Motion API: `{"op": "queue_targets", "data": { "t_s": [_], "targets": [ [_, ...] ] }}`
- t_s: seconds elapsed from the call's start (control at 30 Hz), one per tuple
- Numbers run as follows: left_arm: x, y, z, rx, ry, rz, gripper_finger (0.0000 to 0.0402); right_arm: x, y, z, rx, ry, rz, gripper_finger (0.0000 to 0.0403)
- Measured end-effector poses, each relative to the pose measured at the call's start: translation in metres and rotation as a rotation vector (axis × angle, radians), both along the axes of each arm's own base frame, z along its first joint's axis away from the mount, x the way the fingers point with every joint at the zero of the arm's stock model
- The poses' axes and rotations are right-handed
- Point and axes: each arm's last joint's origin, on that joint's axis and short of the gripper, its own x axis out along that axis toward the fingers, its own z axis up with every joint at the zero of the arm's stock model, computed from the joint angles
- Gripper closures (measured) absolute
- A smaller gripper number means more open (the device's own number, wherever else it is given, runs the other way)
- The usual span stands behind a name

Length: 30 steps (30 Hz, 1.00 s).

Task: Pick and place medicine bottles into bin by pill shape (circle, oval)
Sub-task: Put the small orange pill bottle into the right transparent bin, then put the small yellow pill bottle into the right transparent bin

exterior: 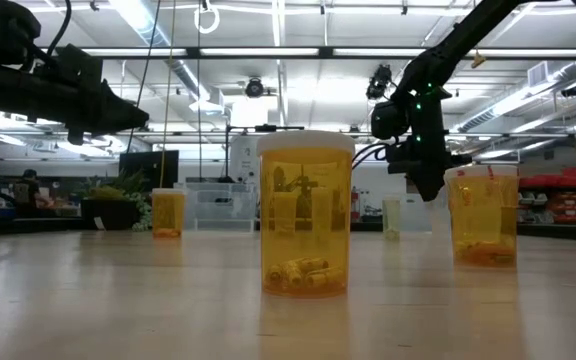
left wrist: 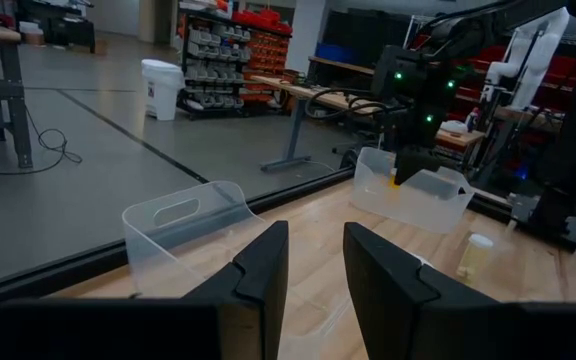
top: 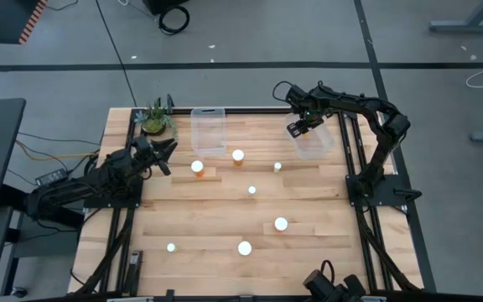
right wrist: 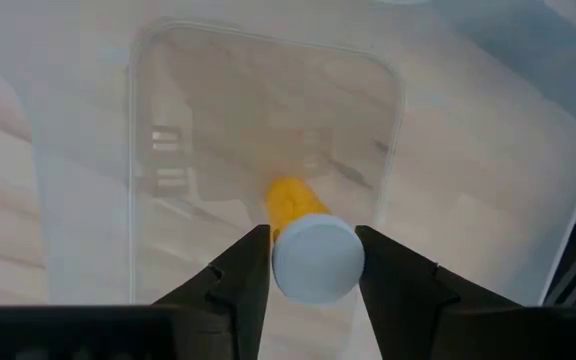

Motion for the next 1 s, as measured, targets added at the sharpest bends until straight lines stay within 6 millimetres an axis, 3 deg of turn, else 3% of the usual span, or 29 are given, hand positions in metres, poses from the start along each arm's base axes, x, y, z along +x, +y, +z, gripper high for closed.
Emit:
{"op": "queue_targets", "data": {
  "t_s": [0.5,0.8,1.0],
  "targets": [
    [0.000,0.000,0.000,0.000,0.000,0.000,0.0294,0.000,0.000,0.000,0.002,0.004,0.023,0.0244],
    [0.000,0.000,0.000,0.000,0.000,0.001,0.0294,0.000,0.000,0.000,0.002,0.003,0.022,0.0168],
    [0.000,0.000,0.000,0.000,0.000,0.000,0.0294,0.005,-0.005,0.012,-0.030,-0.024,0.026,0.0150]
  ]
}}
